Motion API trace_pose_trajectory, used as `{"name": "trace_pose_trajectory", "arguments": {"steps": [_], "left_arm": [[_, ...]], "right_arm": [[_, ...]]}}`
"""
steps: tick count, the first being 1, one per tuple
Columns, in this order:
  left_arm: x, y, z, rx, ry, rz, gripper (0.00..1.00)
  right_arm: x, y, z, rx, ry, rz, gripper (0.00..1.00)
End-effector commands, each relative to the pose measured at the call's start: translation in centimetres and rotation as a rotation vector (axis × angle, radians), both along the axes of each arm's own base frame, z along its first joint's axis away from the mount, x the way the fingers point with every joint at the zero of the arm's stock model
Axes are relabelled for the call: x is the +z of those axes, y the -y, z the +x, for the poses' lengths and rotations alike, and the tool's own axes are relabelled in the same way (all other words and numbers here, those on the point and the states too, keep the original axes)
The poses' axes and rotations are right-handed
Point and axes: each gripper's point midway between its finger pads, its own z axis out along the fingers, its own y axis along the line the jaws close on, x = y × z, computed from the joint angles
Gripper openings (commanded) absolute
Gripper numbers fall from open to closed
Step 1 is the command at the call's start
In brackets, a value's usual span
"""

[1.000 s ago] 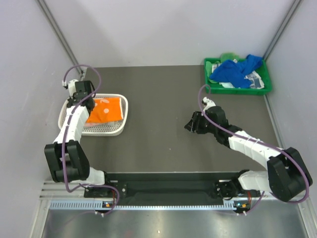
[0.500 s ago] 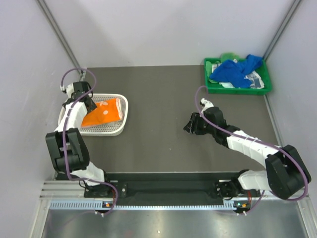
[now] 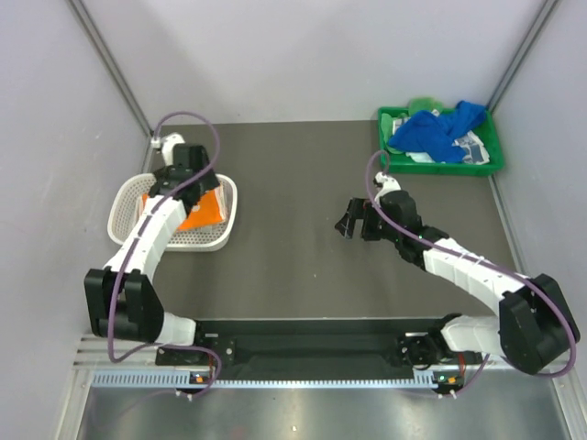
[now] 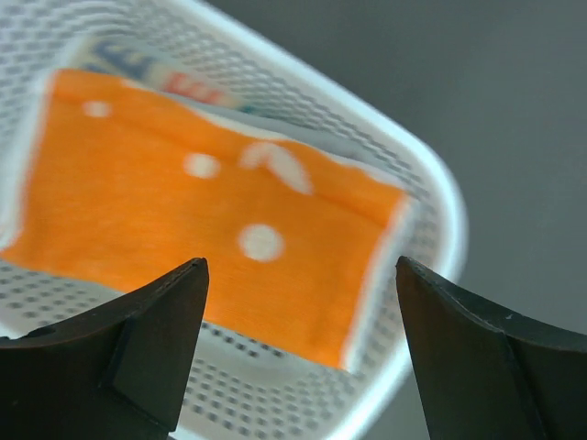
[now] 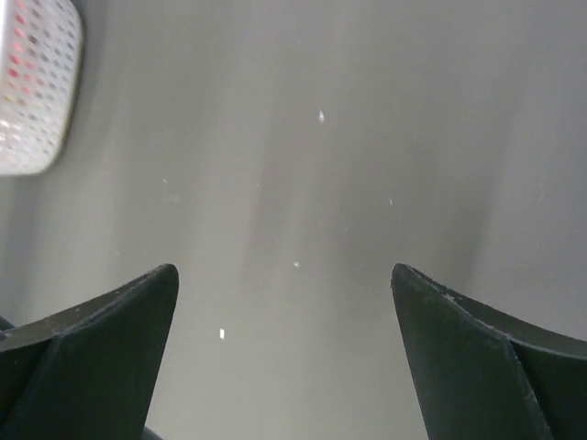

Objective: Fold and stack the towels
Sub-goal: Neatly place the folded towel into the bin

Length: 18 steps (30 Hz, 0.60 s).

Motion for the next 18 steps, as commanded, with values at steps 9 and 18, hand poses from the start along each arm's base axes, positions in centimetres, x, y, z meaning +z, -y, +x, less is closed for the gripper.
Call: {"name": "trace_pose_trajectory", "arguments": {"steps": [9,18], "left_arm": [[0.9,23.3,-3.5,-0.579,0.095,-0.146,0.88],[-1.2,27.8,-6.7,-0.727,0.057,-0.223,0.88]], "right_arm": [[9.0,1.0,1.9,-0.075,0.229,0.023,1.00],[7.1,1.7,1.5,-0.106,0.185,0.008,1.00]]}}
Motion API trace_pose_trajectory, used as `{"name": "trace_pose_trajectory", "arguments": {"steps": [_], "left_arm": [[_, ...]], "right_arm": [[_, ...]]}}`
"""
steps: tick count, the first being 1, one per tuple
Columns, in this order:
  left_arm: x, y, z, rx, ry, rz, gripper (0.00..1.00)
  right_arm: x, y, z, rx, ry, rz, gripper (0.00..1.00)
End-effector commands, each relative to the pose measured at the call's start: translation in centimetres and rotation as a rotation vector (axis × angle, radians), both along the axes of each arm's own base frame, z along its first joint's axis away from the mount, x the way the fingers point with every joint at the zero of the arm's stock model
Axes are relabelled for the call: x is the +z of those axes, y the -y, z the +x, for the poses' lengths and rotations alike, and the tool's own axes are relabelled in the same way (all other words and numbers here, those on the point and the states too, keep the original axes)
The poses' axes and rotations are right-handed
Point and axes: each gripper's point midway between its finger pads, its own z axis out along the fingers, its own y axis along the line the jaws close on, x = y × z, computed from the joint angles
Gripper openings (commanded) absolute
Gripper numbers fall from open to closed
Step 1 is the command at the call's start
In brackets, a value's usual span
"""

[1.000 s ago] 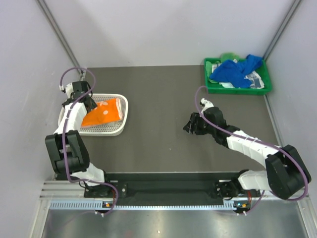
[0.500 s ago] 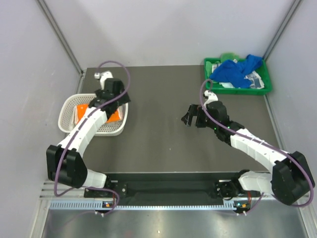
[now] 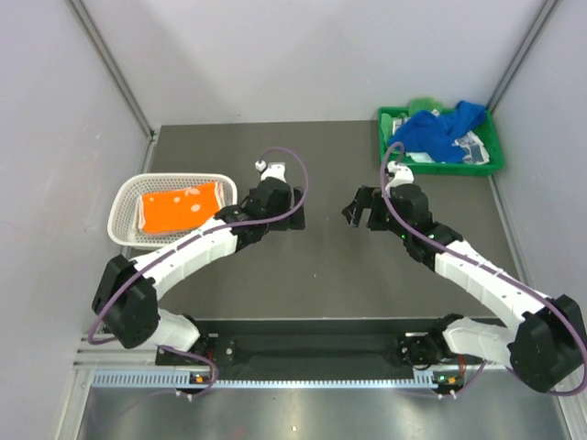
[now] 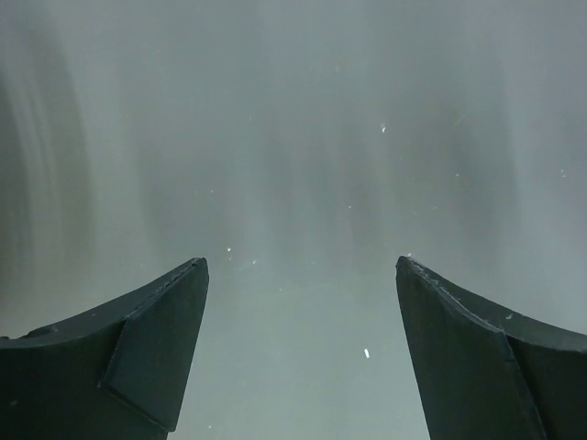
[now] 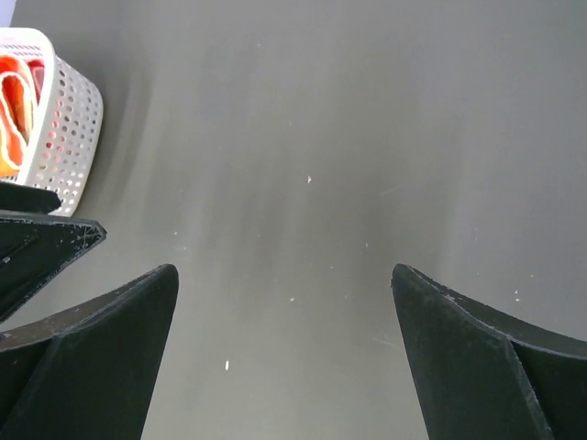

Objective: Fold and stack the towels
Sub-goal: Neatly place the folded towel into the bin

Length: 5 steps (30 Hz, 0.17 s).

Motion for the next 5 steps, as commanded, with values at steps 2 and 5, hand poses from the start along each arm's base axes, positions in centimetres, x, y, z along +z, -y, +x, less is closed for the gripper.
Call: {"name": "trace_pose_trajectory", "arguments": {"steps": [2,5], "left_arm": [[1.91,0.78,0.39,-0.018,0.051,-0.080,0.88],[1.93,0.60,0.03,-0.035,0.055,-0.074,0.88]], "right_arm": [[1.28,-0.04,0.05,-0.017,0.043,0.030,1.00],[1.62,0.33,0.17,-0.041,0.063,0.039,1.00]]}}
